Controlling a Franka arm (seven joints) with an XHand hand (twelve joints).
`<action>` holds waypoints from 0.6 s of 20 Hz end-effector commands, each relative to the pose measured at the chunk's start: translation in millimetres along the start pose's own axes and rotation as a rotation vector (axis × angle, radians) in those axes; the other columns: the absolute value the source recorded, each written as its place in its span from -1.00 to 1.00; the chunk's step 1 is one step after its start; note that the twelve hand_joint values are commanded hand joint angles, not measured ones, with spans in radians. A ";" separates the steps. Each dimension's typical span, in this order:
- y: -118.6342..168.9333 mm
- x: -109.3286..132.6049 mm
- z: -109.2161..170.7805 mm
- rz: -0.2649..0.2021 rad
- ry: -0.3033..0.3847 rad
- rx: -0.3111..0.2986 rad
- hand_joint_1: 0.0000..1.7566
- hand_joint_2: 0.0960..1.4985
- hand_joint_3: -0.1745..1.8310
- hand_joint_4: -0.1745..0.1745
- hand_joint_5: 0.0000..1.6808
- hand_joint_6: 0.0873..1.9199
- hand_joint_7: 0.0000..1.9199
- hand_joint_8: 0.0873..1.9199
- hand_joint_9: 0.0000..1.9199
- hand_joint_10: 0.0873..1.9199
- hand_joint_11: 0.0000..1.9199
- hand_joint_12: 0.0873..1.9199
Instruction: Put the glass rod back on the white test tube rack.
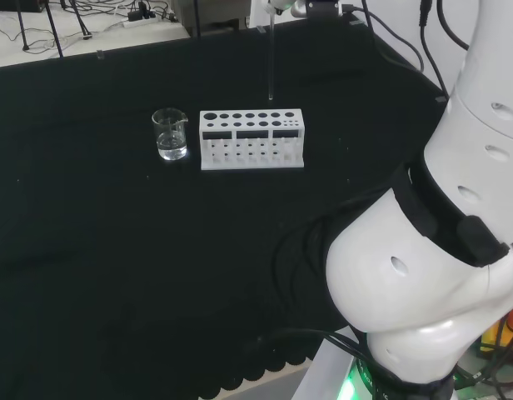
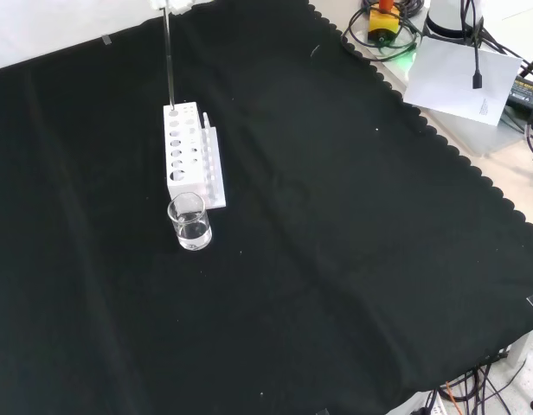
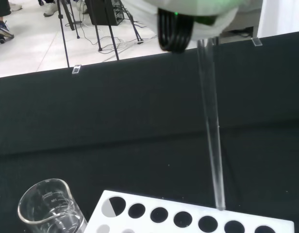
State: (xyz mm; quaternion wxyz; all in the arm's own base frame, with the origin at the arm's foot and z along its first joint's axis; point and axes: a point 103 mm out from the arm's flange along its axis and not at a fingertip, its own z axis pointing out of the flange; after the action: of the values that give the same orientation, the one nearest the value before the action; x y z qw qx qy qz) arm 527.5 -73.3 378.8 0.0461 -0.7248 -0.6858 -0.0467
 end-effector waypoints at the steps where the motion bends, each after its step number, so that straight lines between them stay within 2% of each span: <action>1: -4.4 -4.1 1.1 -0.003 -0.001 -0.004 0.49 -0.02 -0.31 -1.00 0.39 -0.55 0.24 0.07 0.71 -0.19 0.69 -0.30; 12: 4.4 19.6 18.4 -0.034 -0.010 0.031 0.49 -0.02 -0.31 -1.00 0.39 -0.56 0.24 0.07 0.71 -0.19 0.69 -0.30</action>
State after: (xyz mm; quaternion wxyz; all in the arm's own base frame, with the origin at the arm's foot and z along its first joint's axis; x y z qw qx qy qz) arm 532.0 -54.7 363.5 0.0525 -0.7137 -0.6976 -0.0346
